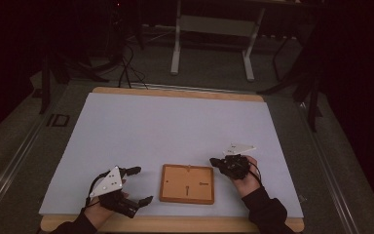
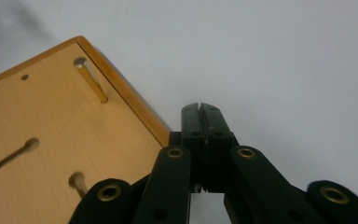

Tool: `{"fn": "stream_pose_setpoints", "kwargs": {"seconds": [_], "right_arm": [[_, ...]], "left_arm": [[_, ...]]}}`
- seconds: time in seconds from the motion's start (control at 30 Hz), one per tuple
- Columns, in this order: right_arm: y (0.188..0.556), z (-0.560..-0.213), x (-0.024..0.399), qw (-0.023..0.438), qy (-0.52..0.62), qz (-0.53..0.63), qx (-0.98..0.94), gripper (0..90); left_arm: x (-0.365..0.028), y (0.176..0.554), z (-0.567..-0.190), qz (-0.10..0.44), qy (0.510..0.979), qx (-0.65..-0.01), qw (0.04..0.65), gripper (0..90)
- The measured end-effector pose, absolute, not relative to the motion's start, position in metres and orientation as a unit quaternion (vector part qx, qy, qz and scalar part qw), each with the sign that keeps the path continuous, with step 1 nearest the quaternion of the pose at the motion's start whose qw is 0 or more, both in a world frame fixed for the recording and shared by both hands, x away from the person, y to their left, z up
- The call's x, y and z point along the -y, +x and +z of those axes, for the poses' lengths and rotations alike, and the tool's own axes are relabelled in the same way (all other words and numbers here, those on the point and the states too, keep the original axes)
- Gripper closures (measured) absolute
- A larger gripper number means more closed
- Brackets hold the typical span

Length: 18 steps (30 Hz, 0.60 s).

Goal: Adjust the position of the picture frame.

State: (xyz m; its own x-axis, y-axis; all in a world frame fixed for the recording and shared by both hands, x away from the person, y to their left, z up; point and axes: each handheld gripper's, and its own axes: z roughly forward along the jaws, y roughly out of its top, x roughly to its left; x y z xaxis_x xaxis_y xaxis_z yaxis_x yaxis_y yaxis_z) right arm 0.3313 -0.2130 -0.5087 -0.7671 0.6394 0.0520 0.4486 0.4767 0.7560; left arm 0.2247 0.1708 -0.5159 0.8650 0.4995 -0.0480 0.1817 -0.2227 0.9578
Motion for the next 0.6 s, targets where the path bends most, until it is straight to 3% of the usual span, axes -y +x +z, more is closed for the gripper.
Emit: {"fn": "stream_pose_setpoints", "kwargs": {"seconds": [0.6], "right_arm": [[0.332,-0.531,0.218,0.105,0.35,0.376,-0.852,90.0]], "left_arm": [[-0.174,0.226,-0.519,0.136,0.766,-0.228,0.586,0.0]]}}
